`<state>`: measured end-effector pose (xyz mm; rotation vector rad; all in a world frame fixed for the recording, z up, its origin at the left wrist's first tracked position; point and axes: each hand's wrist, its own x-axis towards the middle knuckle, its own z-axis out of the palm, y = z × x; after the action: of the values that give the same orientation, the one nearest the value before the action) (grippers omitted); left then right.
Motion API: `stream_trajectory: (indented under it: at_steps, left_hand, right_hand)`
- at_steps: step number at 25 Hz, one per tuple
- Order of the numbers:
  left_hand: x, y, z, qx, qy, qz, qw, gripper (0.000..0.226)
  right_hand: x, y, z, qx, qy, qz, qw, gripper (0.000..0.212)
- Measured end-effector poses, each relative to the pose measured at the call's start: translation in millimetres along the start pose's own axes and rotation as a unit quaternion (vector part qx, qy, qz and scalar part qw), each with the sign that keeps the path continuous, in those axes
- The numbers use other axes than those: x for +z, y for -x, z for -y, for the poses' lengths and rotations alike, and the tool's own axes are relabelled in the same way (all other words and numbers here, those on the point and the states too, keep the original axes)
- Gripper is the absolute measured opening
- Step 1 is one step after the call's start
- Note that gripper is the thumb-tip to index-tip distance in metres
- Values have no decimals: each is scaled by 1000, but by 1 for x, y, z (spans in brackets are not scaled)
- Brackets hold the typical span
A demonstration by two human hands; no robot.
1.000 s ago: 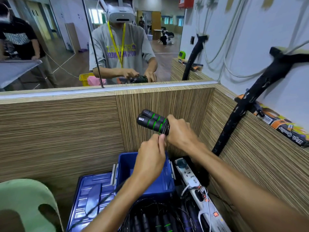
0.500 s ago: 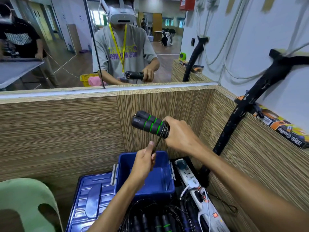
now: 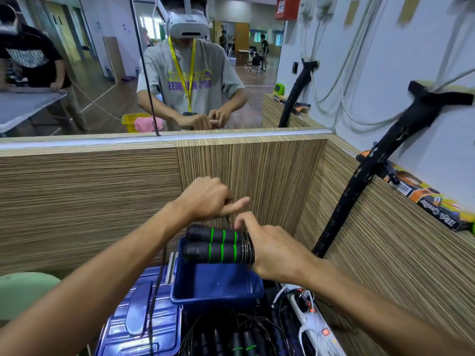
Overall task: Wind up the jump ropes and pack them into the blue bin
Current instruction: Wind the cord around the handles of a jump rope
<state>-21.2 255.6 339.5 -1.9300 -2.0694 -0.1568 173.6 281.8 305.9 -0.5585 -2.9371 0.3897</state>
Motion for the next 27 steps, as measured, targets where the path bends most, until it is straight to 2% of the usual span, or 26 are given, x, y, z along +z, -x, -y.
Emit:
stream_trajectory:
  at_steps: [3, 6, 7, 10, 13, 18, 19, 23, 24, 27]
  left_hand:
    - [-17, 0, -22, 23, -27, -18, 999, 59]
    - [-27, 4, -56, -14, -1, -45, 999, 52]
    - [-28, 10, -64, -46, 12, -42, 998, 51]
    - [-16, 25, -74, -138, 113, -73, 981, 35]
    - [3, 43, -81, -214, 279, -104, 930, 29]
    - [30, 61, -86, -239, 497, -135, 823, 40]
    - [32, 62, -87, -237, 515, -136, 812, 40]
    - [38, 62, -86, -224, 511, -163, 814, 37]
    - [39, 63, -89, -234, 521, -161, 805, 39]
    - [41, 67, -101, -275, 604, -153, 732, 46]
  right_hand:
    - [8, -8, 2, 41, 66, -2, 997, 47]
    - [12, -20, 3, 104, 86, 18, 991, 11]
    - [12, -24, -2, 128, 73, -4, 989, 9]
    - [7, -36, -22, 151, 40, -117, 981, 31]
    - [-7, -44, -30, 170, 34, -160, 972, 30]
    - [-5, -46, -32, 185, 36, -167, 968, 37]
    - [-4, -46, -31, 188, 33, -170, 967, 37]
    - [-6, -52, -33, 184, 42, -192, 963, 39]
    - [-8, -53, -34, 182, 42, -198, 962, 39]
    - [-14, -53, -40, 194, 2, -233, 953, 35]
